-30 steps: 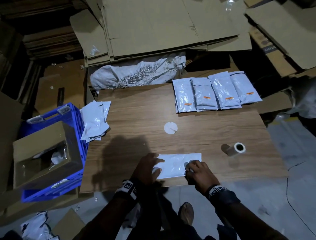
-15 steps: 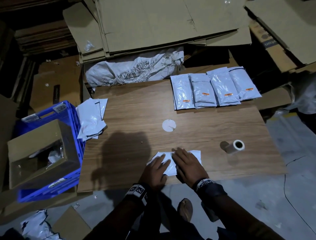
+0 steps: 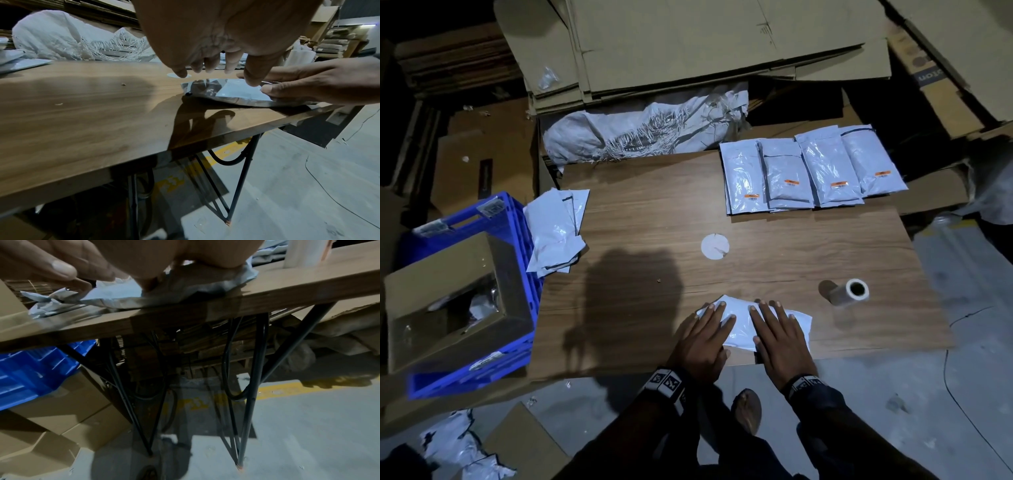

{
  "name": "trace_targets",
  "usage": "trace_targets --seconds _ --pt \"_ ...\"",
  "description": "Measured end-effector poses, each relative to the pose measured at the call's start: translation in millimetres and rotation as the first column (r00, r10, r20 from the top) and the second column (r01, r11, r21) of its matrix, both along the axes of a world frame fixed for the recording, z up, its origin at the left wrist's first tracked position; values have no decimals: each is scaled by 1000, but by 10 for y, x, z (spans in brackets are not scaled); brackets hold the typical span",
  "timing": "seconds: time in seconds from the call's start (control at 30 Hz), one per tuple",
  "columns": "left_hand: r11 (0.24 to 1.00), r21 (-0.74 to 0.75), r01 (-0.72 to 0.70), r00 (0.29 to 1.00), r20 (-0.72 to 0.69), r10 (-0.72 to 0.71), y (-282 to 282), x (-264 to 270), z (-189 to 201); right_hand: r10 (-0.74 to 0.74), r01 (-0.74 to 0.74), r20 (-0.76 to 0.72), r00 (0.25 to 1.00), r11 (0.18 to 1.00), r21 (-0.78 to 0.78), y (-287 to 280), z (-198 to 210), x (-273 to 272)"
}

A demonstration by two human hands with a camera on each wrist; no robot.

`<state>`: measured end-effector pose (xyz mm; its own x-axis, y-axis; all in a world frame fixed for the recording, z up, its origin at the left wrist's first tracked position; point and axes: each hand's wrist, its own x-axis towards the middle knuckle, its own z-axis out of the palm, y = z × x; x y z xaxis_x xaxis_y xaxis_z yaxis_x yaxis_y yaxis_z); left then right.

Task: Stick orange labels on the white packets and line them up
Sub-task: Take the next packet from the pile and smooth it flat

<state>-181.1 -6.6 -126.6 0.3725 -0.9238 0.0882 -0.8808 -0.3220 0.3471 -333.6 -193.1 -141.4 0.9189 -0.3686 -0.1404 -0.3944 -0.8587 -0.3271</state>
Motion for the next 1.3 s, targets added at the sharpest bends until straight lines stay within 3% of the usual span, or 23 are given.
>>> trace_targets --seconds 0.13,0.2,0.27,0.43,0.6,0.7,0.83,0.9,0.97,1.13,1.3 --pt "990 -16 -140 983 -118 137 -78 184 51 20 -20 8 1000 999 42 -5 14 162" --pt "929 -3 -369 885 -307 350 -98 288 120 -1 -1 27 1000 998 55 -12 17 191" --pt "865 73 -496 755 -456 471 -116 357 167 1 -3 37 999 998 58 -10 19 201" --pt "831 -77 -551 667 -640 382 -190 466 260 52 -56 63 997 996 75 -74 21 275" --pt "779 -142 -611 514 -819 254 -237 564 375 102 -112 107 989 989 93 -135 102 438" --pt "792 -122 -599 541 -791 287 -219 622 354 146 -156 112 983 984 88 -139 142 483" --pt "759 75 -647 619 -530 580 -151 658 275 164 -174 101 981 980 100 -143 162 428" --pt "720 182 -669 544 -540 642 -134 639 231 160 -173 109 981 977 125 -132 172 390" --pt "730 236 -642 499 -594 631 -147 585 226 161 -176 106 981 974 145 -120 172 365" --pt "806 99 -584 635 -564 529 -196 547 296 229 -232 99 968 972 24 -123 140 423" --pt "828 78 -556 741 -405 536 -191 669 281 262 -263 48 964 965 6 -128 208 669"
